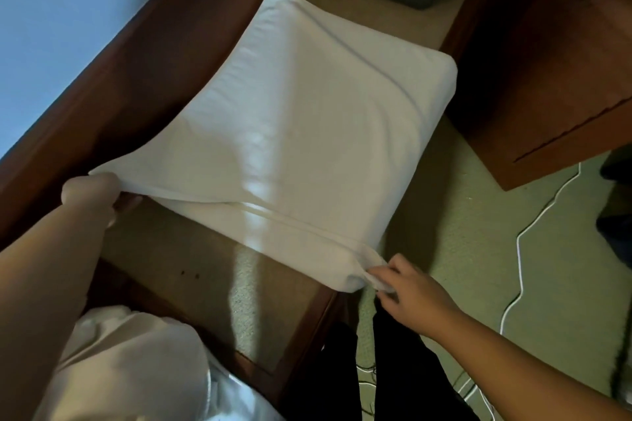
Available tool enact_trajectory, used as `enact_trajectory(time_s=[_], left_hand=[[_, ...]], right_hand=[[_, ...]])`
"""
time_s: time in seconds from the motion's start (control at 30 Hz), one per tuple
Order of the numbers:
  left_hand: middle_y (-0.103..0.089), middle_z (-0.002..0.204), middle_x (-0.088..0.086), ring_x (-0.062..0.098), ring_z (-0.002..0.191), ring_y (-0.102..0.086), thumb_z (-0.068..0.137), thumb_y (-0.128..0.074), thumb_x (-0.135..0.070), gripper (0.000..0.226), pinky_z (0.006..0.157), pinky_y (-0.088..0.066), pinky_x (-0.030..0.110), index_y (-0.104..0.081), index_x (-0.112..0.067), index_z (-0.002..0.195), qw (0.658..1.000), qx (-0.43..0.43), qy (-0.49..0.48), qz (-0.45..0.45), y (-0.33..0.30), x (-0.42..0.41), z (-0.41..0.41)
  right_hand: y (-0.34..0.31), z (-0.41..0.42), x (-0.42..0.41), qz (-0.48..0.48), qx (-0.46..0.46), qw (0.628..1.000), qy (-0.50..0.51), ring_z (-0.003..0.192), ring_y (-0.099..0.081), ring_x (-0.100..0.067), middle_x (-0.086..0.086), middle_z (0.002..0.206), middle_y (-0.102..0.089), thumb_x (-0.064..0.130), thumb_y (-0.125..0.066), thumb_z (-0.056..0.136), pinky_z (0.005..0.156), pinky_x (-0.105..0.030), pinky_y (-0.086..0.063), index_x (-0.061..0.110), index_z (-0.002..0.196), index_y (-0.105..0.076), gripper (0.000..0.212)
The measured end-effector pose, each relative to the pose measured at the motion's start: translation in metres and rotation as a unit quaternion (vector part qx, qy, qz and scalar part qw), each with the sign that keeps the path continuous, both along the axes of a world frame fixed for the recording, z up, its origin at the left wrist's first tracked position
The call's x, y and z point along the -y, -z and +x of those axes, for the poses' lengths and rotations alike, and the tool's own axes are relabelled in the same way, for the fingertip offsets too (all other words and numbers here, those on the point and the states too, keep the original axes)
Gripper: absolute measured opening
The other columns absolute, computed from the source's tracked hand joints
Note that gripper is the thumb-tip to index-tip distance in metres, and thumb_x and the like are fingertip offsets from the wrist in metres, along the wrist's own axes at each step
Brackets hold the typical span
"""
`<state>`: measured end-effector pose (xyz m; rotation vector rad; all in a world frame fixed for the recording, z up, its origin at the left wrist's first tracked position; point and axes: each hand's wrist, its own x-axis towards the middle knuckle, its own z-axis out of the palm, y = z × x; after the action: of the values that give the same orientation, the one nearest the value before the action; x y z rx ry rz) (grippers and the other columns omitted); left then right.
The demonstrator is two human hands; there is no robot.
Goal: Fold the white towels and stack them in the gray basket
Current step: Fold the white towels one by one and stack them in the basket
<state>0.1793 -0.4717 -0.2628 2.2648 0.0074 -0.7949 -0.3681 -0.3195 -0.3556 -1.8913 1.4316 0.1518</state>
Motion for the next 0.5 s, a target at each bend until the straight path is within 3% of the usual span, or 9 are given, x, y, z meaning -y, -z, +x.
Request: enact_trajectory(time_s=[0.1,0.17,0.23,0.37,0.5], left_hand=[[-0.064,0.114,0.012,0.028,0.076,-0.072,0.104,-0.048,-0.006,0.041,0.046,-0.06,0.04,-0.049,-0.013,0.145,0.999,-0.011,-0.03,0.005,0.0,-0.001,-0.004],[-0.065,0.106,0.01,0.026,0.074,-0.071,0.106,-0.045,-0.007,0.037,0.044,-0.059,0.039,-0.051,-0.014,0.142,0.999,-0.012,-0.045,0.01,-0.002,-0.001,-0.004],[-0.064,0.099,0.009,0.025,0.075,-0.072,0.107,-0.045,-0.009,0.035,0.038,-0.057,0.037,-0.053,-0.015,0.14,0.997,-0.011,-0.07,0.003,-0.002,-0.002,-0.001],[-0.06,0.1,0.006,0.023,0.081,-0.069,0.107,-0.045,-0.008,0.036,0.037,-0.055,0.033,-0.05,-0.016,0.142,0.998,0.001,-0.063,-0.013,-0.003,-0.005,-0.002],[-0.055,0.121,-0.001,0.021,0.099,-0.062,0.11,-0.04,-0.015,0.04,0.049,-0.054,0.028,-0.042,-0.016,0.15,0.998,-0.009,-0.062,-0.031,-0.014,-0.012,-0.017]], right_hand=[[0.001,0.002,0.006,0.02,0.041,0.999,0.003,0.094,-0.053,-0.01,0.016,0.099,-0.041,0.041,-0.064,0.094,0.074,-0.037,-0.053,0.039,0.115,-0.061,0.022],[-0.003,0.004,0.007,-0.03,0.062,0.998,-0.002,0.095,-0.049,-0.007,0.017,0.096,-0.042,0.039,-0.067,0.088,0.072,-0.035,-0.053,0.032,0.092,-0.062,0.01],[-0.012,0.007,0.005,-0.087,0.094,0.991,-0.037,0.095,-0.047,-0.006,0.017,0.095,-0.048,0.036,-0.063,0.081,0.068,-0.031,-0.052,0.027,0.082,-0.059,0.011],[-0.029,0.009,-0.013,-0.05,0.099,0.988,-0.112,0.083,-0.05,-0.012,0.011,0.085,-0.049,0.037,-0.057,0.083,0.066,-0.035,-0.049,0.03,0.083,-0.049,0.011],[-0.024,-0.006,-0.031,-0.043,-0.015,0.99,-0.135,0.079,-0.056,-0.024,0.004,0.085,-0.057,0.055,-0.037,0.097,0.074,-0.039,-0.044,0.038,0.091,-0.03,0.019]])
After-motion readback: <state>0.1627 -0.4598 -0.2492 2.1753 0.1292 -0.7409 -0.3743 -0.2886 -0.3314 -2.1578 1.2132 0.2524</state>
